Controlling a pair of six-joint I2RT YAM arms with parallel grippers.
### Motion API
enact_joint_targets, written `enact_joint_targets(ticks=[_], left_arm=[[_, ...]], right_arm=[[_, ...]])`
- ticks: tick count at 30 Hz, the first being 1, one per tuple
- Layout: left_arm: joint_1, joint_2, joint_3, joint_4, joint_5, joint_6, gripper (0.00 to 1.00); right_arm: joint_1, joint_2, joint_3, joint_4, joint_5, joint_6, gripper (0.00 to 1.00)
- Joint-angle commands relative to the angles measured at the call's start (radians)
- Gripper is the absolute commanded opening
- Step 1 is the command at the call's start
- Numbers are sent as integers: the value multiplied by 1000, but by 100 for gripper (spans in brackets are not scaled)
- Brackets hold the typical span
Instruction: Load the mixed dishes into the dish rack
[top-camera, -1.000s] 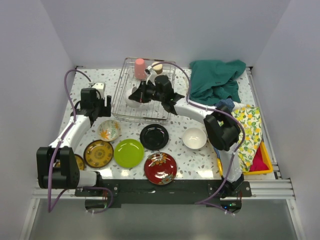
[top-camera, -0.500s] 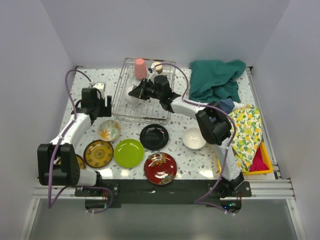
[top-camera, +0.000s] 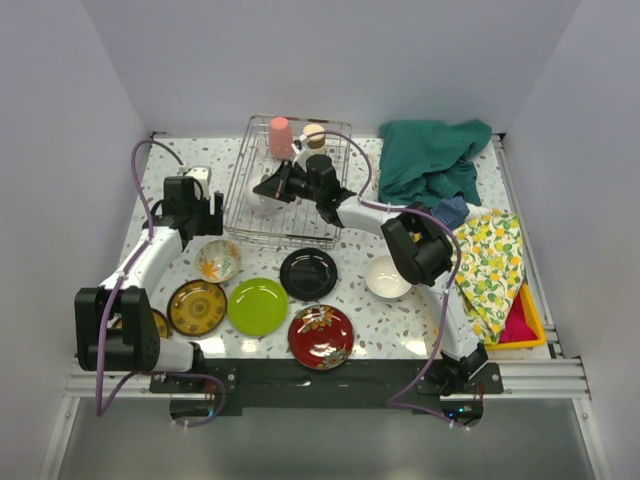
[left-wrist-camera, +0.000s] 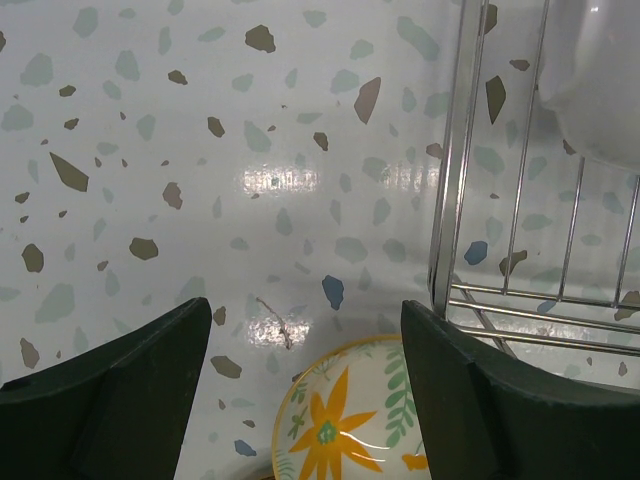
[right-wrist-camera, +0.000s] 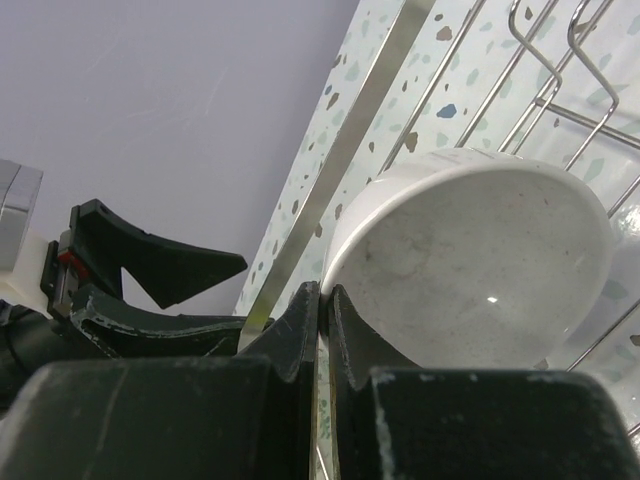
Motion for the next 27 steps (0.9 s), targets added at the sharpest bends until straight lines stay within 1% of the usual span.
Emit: enact_joint_targets(ticks=[1, 5, 12, 15, 17, 20, 21, 22, 23, 24, 25, 26, 27], left_arm=[[2, -11, -7, 20, 5, 2, 82], [2, -13, -4, 22, 17, 2, 82], [2, -16, 5, 22, 21, 2, 82], [2, -19, 7, 23, 22, 2, 82], [2, -24, 3, 28, 25, 2, 82], [2, -28, 0, 34, 31, 2, 82], [2, -30, 0, 38, 33, 2, 82], [2, -31, 0, 40, 36, 1, 82], [2, -34, 2, 40, 39, -1, 82], [2, -37, 2, 42, 41, -4, 82], [2, -40, 3, 43, 45, -4, 83], [2, -46, 3, 45, 47, -7, 83], [2, -50, 3, 49, 50, -5, 83]], right_arm=[[6, 0, 24, 81, -41, 27, 0], [4, -2, 10, 40, -16, 17, 0], [-8, -2, -81, 27, -22, 38, 0], [-17, -29, -120, 17, -19, 32, 0], [-28, -49, -138, 3, -13, 5, 6], [-46, -84, -163, -45, -10, -38, 9], [-51, -92, -169, -81, -5, -66, 12], [-60, -115, -171, -103, -4, -80, 18], [-63, -126, -174, -127, 1, -98, 22], [-68, -138, -175, -181, 8, -118, 24], [-74, -150, -174, -218, 14, -171, 26], [-77, -176, -171, -256, 25, -201, 32], [-81, -189, -166, -294, 39, -233, 34]])
